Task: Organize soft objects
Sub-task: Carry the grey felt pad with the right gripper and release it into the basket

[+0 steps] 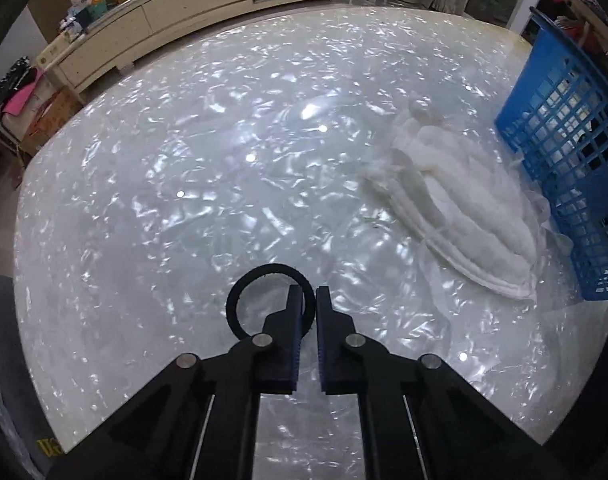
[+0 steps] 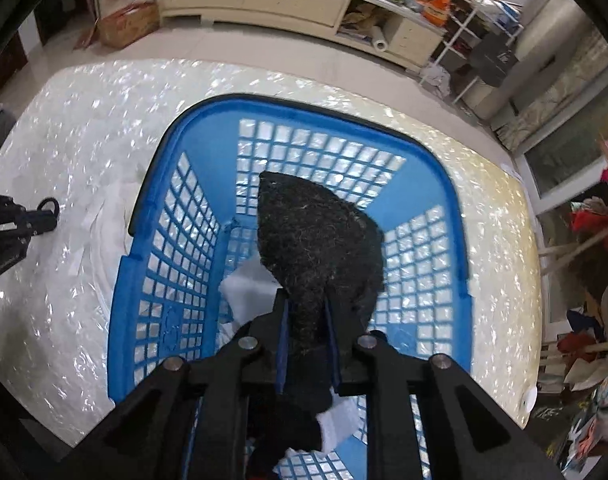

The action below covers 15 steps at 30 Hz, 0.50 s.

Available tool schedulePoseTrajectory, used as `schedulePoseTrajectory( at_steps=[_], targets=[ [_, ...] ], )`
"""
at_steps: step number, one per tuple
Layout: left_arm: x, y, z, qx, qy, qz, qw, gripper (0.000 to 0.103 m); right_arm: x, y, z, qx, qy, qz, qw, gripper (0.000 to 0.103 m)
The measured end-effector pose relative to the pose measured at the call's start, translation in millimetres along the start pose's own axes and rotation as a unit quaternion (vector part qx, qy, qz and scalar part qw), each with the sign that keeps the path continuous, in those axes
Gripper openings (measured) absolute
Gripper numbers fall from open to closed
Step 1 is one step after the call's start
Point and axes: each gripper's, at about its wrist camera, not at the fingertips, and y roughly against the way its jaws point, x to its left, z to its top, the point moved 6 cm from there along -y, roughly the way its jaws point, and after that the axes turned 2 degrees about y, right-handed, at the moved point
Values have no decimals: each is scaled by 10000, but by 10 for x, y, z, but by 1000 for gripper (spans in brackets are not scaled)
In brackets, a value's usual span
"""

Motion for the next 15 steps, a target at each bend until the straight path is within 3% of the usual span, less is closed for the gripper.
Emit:
schedulePoseTrajectory(
  at_steps=[1,3,7,8,9,13,15],
  targets=[
    [13,5,-15,10,23,-24,10000,5,5,-12,-1,12,10,22,10000,20],
    [50,40,-45,-9,89,-122,9999,5,34,-4,5,4,16,186,9998,36],
    [93,190,-71,-133,221,-210,9994,5,-27,92,-36,-81,-93,175,9998,50],
    [92,244,-84,-159,236,-227,9993,5,-55,146,-67,-114,-183,275,9994,66],
    [84,307,-91,-200,258,-255,9991,5,-59,183,-87,-157,-224,325,9991,74],
    [24,507,-126,-311,280,-307,9987,5,-102,422,-222,-370,-336,345,9982,78],
    [-12,595,-145,-339,290,-301,9986,5,-119,503,-300,-402,-383,378,9977,89]
  ],
)
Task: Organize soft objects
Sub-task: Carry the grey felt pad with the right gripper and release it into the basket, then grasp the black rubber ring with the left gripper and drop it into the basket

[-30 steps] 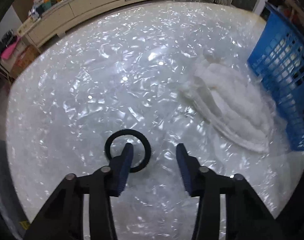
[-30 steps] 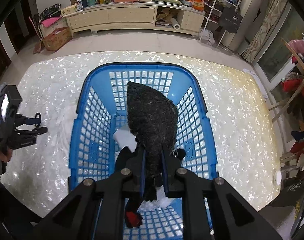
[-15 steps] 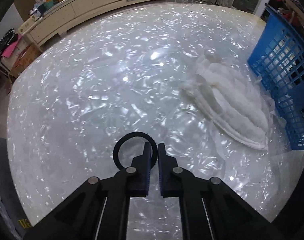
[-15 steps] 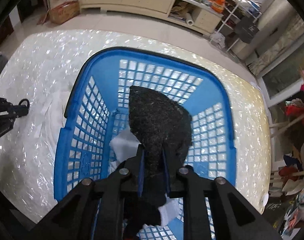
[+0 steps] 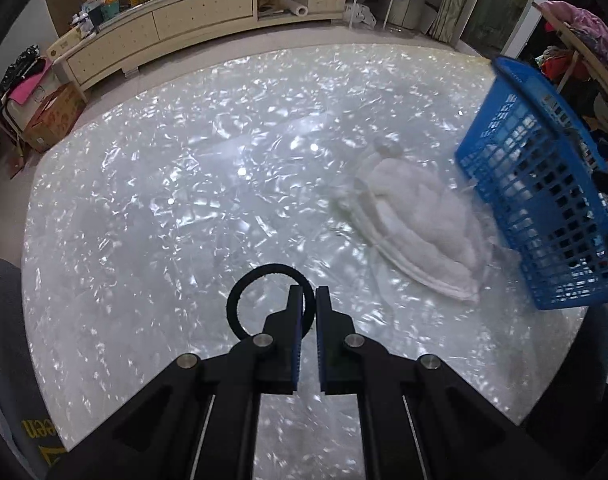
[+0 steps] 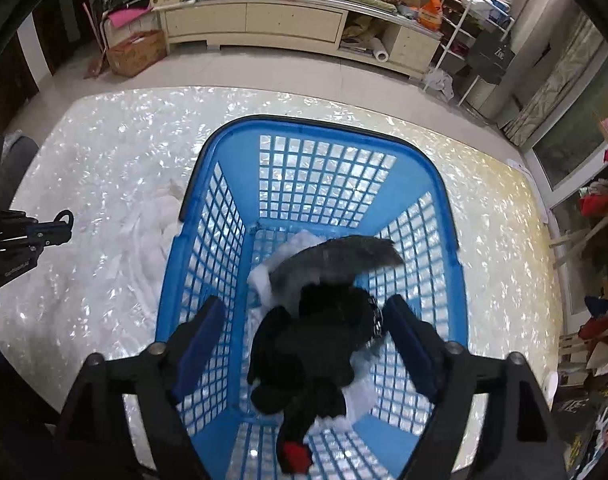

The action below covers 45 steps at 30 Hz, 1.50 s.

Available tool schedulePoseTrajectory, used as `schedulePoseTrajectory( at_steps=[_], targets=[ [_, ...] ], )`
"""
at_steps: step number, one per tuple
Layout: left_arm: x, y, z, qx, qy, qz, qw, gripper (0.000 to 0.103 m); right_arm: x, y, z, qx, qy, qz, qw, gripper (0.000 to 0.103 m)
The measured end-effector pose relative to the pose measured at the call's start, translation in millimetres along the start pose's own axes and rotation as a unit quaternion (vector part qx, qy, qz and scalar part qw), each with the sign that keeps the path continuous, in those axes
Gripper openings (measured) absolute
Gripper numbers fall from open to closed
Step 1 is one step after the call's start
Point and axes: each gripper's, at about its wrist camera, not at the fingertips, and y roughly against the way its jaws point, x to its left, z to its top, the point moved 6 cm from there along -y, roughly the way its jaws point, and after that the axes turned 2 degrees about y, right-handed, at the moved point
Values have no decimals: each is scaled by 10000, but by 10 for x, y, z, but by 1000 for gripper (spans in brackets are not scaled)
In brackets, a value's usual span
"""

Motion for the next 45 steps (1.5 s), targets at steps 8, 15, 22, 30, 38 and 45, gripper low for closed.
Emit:
schedulePoseTrajectory(
  at_steps=[8,15,22,30,38,45],
  targets=[
    [-389,392,-55,-163,-152,-165,9996,5,-100,154,-360,130,-256,146,9995,95],
    [-843,752,-30,-349,-386,-399,9978,5,-168,262,-563,43,-494,228,9985,102],
    [-1296,1051,47,-458,-614,-589,9953,5,-291,300,-708,-135,-822,294,9961,102],
    [-1844,1165,271,-574,-1029,-670,9908,5,-502,264,-830,-192,-1037,334,9939,102],
    [-2324,971,542,-468,-1360,-844,9860,5,-714,116,-820,-194,-1151,300,9927,102],
    [-2620,744,761,-379,-1580,-834,9832,5,-840,-22,-780,-129,-1181,335,9924,102]
  ],
)
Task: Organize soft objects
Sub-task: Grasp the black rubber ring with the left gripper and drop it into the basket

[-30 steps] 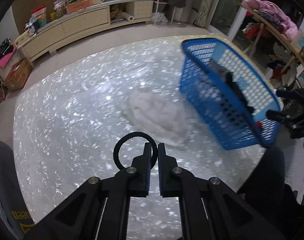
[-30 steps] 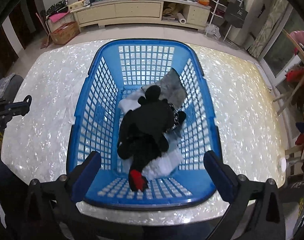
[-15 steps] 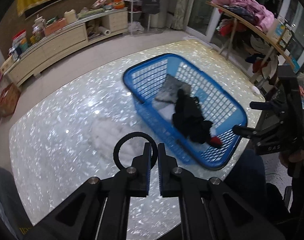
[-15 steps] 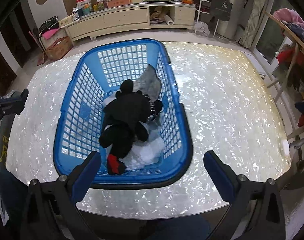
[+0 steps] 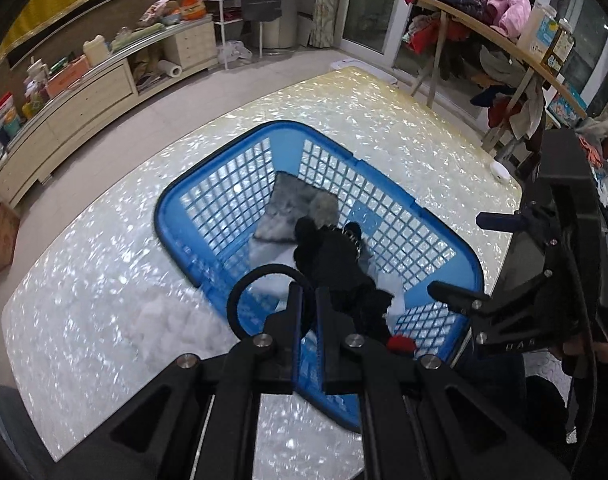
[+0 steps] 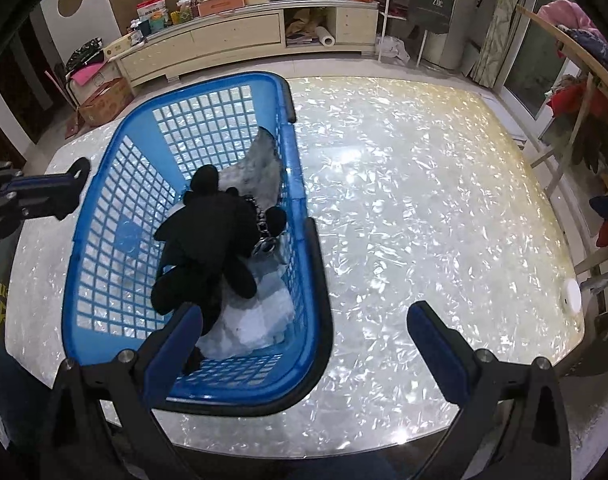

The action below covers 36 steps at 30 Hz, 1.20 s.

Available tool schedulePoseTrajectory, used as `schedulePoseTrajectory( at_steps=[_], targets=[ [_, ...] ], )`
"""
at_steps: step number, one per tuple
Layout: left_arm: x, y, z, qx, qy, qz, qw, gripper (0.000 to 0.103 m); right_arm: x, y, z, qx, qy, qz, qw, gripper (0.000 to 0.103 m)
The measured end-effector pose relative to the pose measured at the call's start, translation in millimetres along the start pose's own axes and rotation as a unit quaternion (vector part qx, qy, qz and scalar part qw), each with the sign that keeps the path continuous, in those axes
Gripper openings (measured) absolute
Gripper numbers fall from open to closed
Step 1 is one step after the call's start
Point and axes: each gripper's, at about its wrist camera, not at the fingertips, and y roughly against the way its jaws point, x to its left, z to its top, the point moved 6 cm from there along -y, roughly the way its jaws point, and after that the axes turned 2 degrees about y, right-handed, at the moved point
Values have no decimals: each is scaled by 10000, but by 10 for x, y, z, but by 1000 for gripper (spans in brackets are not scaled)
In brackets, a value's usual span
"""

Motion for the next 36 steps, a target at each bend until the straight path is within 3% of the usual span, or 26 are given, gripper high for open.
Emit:
schedulePoseTrajectory(
  at_steps=[11,20,21,24,27,30,33,36],
  targets=[
    [-141,-585,152,368,-40,-67,9993,5,-115,-131,-3,52,-165,159,9997,102],
    [-171,-785,194,463,-91,-53,9989,6,-124,-165,-19,105,-215,245,9994,102],
    [-167,-812,202,466,-107,21,9989,10,-124,-159,-23,116,-228,256,9993,102],
    [-152,-856,195,508,-97,65,9986,35,-125,-128,-42,109,-227,265,9993,102],
    [-139,-826,177,480,-69,76,9988,38,-132,-82,-50,78,-239,258,9994,102],
    [-147,-743,159,480,-17,27,9988,61,-113,-23,-61,63,-231,227,9995,102],
    [-159,-551,150,339,6,-58,9994,65,-56,68,-63,13,-204,211,9996,102],
    [-121,-337,141,132,33,71,9999,83,22,160,-57,-52,-171,199,9996,102]
  ],
)
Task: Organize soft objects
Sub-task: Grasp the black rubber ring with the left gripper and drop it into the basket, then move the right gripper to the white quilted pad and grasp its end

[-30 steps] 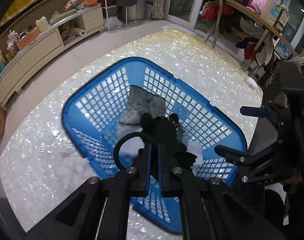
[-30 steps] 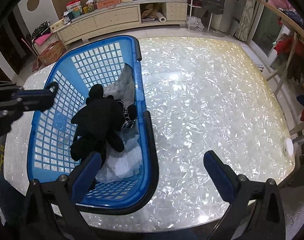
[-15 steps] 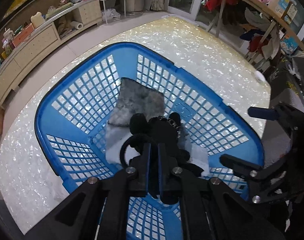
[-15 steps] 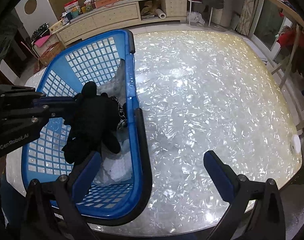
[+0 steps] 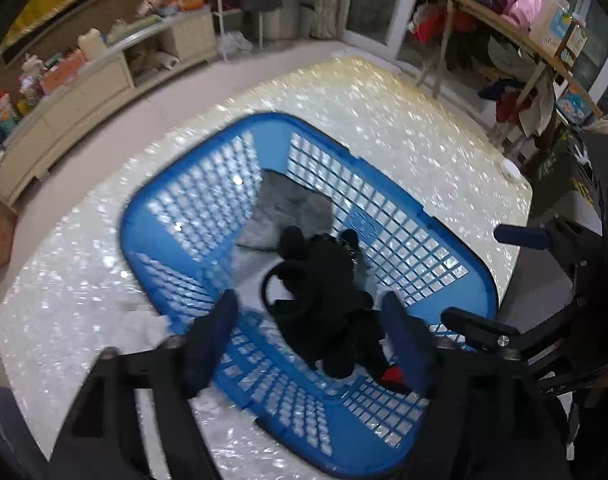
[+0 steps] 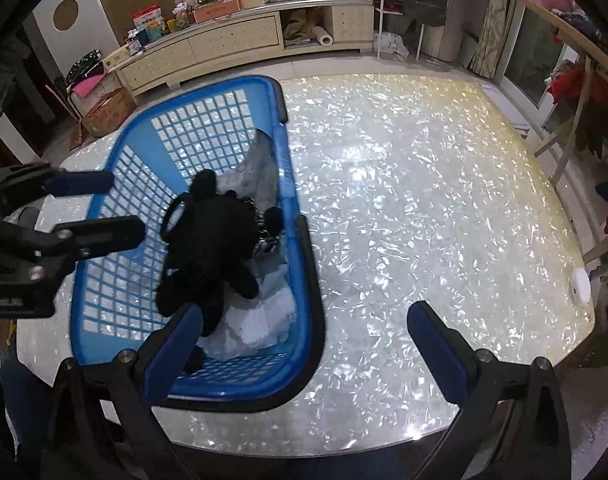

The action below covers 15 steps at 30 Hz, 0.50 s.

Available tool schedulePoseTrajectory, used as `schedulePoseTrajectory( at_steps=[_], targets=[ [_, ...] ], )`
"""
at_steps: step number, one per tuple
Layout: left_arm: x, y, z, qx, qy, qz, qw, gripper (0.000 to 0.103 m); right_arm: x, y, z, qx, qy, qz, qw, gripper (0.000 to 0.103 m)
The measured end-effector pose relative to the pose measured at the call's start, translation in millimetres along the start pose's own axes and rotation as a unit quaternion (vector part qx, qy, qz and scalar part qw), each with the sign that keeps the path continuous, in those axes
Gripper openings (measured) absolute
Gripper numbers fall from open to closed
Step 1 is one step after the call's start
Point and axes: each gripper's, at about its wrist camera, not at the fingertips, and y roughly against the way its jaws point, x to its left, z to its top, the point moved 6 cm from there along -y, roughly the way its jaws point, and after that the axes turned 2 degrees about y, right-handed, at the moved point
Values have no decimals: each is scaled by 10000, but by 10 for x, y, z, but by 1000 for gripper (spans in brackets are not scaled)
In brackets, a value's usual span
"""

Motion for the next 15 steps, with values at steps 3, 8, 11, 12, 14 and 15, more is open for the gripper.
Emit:
schedulePoseTrajectory(
  at_steps=[3,8,11,12,14,15],
  targets=[
    [84,192,-29,-158,135,45,9998,83,108,88,10,-60,80,-15,9999,102],
    [259,452,-186,-279,295,90,9991,85,358,251,38,-167,255,-30,9995,102],
    [366,626,-332,-369,363,183,9985,85,492,323,67,-253,348,-9,9991,102],
    [408,683,-378,-385,408,199,9982,86,567,348,78,-277,400,9,9988,102],
    [522,803,-481,-446,520,314,9972,89,691,367,85,-297,494,30,9983,102],
    [581,858,-534,-483,558,394,9965,92,797,379,86,-305,574,59,9979,102]
  ],
)
